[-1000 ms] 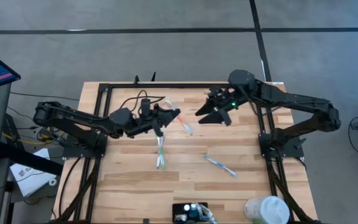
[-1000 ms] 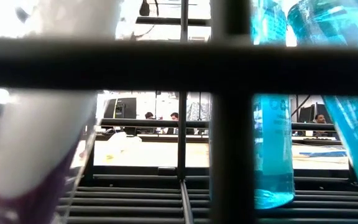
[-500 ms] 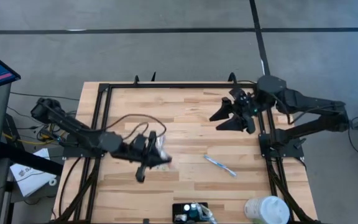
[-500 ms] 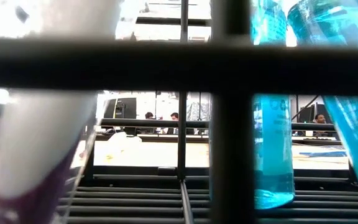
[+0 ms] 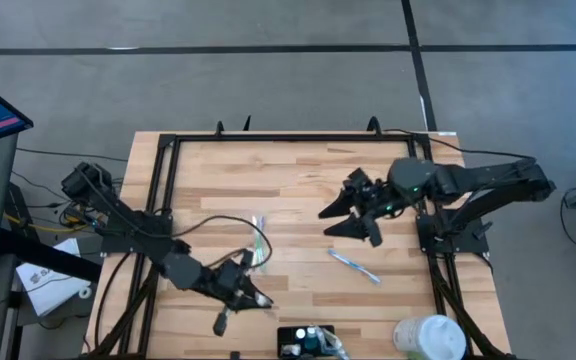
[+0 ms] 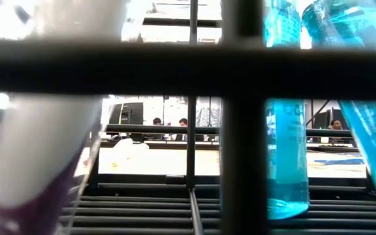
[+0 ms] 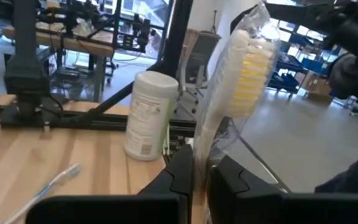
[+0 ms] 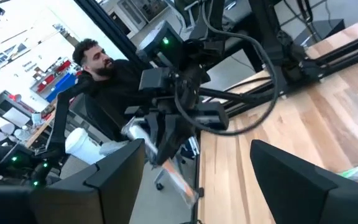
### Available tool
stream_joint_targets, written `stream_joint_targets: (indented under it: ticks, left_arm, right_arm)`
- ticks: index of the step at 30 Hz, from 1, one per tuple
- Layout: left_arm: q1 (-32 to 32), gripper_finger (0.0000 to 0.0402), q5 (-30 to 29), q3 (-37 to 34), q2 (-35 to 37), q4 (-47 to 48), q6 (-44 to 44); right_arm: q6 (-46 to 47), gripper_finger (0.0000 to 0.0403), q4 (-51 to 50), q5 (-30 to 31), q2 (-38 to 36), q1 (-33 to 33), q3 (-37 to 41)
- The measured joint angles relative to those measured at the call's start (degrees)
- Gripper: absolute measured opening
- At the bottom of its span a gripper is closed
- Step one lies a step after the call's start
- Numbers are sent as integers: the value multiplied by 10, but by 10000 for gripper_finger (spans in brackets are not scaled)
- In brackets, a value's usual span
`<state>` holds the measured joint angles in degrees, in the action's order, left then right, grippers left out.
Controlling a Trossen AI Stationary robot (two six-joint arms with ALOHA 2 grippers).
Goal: Pick & Place toothbrushing station
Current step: Put the orange toothbrush into the black mesh organizer
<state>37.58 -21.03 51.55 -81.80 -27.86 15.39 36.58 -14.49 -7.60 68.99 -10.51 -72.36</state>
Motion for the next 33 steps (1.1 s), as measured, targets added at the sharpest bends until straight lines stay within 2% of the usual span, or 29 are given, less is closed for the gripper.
stream_joint_targets:
  ticks: [9, 21, 33]
  left_arm:
    - [1, 11, 40, 74, -91, -1, -15]
    - [11, 11, 49, 76, -128, 5, -15]
    - [6, 11, 48, 76, -133, -2, -15]
  right_arm:
    - [37, 282, 37, 0, 32, -20, 0]
    - [37, 282, 48, 19, 33, -55, 0]
    - [16, 282, 68, 47, 33, -82, 0]
